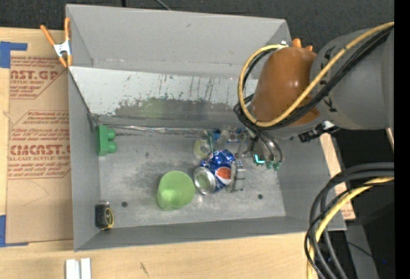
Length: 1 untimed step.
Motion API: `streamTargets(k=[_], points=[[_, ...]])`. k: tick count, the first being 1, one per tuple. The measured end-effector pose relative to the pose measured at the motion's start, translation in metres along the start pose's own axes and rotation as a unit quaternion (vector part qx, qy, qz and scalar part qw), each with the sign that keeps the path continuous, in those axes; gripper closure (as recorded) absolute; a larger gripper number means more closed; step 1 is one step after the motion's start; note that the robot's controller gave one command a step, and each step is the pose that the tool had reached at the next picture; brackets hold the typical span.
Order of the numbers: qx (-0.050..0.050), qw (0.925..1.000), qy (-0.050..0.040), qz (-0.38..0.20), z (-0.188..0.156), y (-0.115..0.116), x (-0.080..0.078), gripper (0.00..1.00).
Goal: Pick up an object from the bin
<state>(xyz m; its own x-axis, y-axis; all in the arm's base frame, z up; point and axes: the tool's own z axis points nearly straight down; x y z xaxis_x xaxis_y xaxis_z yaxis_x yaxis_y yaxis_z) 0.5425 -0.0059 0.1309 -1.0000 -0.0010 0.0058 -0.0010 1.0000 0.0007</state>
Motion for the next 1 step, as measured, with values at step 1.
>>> streamTargets(k=[1], points=[[0.0,0.9999,-0.0038,0.017,0.0634,-0.0055,0.0086,0.0]])
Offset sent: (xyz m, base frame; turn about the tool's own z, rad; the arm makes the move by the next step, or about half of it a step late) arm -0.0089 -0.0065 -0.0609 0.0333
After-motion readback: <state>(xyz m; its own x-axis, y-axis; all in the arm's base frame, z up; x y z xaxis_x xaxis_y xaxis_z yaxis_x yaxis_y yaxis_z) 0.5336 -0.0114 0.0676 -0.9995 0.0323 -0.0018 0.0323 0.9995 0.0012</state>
